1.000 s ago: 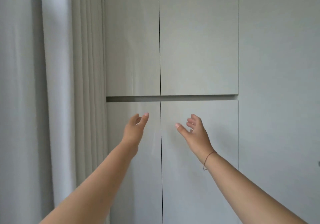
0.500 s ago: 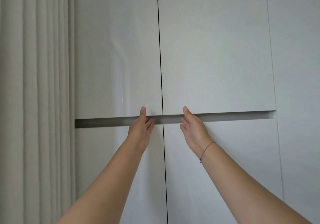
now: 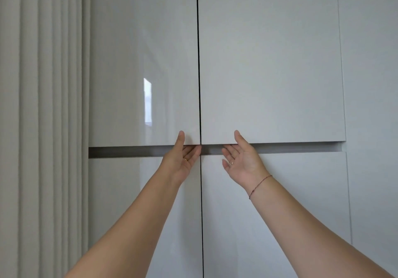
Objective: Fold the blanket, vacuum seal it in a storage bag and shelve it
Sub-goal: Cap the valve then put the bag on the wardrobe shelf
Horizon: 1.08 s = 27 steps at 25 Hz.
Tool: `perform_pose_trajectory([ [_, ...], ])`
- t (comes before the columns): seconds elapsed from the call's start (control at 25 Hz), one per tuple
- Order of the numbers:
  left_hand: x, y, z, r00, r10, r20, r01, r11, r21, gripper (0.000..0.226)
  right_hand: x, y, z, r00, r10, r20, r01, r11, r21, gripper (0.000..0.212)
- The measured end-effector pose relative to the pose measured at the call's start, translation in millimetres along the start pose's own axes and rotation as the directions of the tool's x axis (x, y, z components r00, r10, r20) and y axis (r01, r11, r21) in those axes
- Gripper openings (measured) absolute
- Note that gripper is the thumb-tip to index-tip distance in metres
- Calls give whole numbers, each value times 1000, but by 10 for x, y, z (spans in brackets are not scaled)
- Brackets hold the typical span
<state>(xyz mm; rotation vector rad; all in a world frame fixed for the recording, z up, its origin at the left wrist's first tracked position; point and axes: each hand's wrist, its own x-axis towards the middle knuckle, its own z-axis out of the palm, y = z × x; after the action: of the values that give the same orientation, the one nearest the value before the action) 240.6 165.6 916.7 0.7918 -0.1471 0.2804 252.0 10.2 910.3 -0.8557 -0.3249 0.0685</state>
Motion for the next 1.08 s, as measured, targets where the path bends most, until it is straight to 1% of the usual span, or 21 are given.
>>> perform_pose_trajectory([
  [0.12, -254, 32, 3, 1000, 24, 3, -24, 999, 48, 42, -168, -58, 6, 1000, 13, -20, -13, 1000, 2, 47],
  [0.2, -467, 86, 9, 999, 44, -28, -41, 995, 88, 32, -332, -101, 32, 1000, 3, -26, -2, 999, 41, 32],
  [0.28, -714, 152, 13, 996, 65, -60, -58, 991, 117, 28, -543, -163, 59, 999, -32, -29, 35, 995, 95, 17],
  [0.4, -1116, 277, -17, 993, 105, -55, -99, 989, 110, 29, -921, -280, 52, 993, -112, 31, 101, 965, 240, 5],
  [0.48, -1382, 391, -51, 992, 124, -32, -122, 990, 70, 29, -1193, -396, -6, 988, -146, 48, 123, 939, 322, 5],
  [0.52, -1518, 450, -64, 992, 127, -11, -127, 991, 29, 28, -1327, -474, -51, 985, -168, 39, 146, 934, 325, 8],
  [0.56, -1640, 514, -78, 991, 132, 11, -131, 991, -23, 27, -1451, -563, -91, 980, -193, 37, 171, 929, 329, 19],
  [0.64, -1866, 655, -106, 987, 155, 32, -151, 982, -110, 27, -1696, -750, -155, 963, -269, 20, 245, 903, 353, 67],
  [0.68, -1988, 730, -122, 986, 167, 25, -162, 977, -136, 24, -1816, -843, -196, 953, -303, -28, 291, 882, 370, 84],
  [0.72, -2092, 802, -128, 984, 179, 10, -176, 974, -144, 20, -1940, -930, -229, 936, -345, -77, 347, 858, 377, 88],
  [0.76, -2194, 870, -125, 982, 190, -13, -190, 974, -123, 18, -2075, -1014, -240, 912, -392, -119, 407, 841, 356, 80],
  [0.8, -2281, 928, -121, 979, 199, -50, -202, 977, -63, 22, -2192, -1089, -258, 882, -446, -149, 470, 835, 285, 68],
  [0.84, -2372, 971, -110, 972, 213, -98, -212, 977, 13, 29, -2303, -1151, -273, 847, -499, -183, 527, 834, 166, 60],
  [0.88, -2418, 1023, -124, 956, 244, -165, -227, 967, 115, 37, -2395, -1209, -324, 807, -549, -215, 563, 826, 4, 56],
  [0.92, -2456, 1057, -120, 932, 283, -227, -229, 945, 234, 48, -2461, -1273, -420, 755, -604, -256, 577, 797, -177, 54],
  [0.96, -2485, 1077, -119, 892, 350, -285, -230, 895, 381, 60, -2503, -1341, -546, 676, -676, -295, 561, 731, -389, 52],
  [1.0, -2524, 1099, -131, 842, 445, -306, -219, 799, 560, 73, -2535, -1403, -679, 592, -749, -299, 490, 628, -604, 53],
  [1.04, -2526, 1119, -167, 774, 573, -270, -202, 627, 752, 80, -2558, -1476, -840, 525, -804, -281, 383, 518, -765, 59],
  [1.08, -2537, 1136, -200, 682, 714, -157, -185, 376, 908, 78, -2594, -1552, -980, 501, -825, -261, 283, 441, -852, 67],
])
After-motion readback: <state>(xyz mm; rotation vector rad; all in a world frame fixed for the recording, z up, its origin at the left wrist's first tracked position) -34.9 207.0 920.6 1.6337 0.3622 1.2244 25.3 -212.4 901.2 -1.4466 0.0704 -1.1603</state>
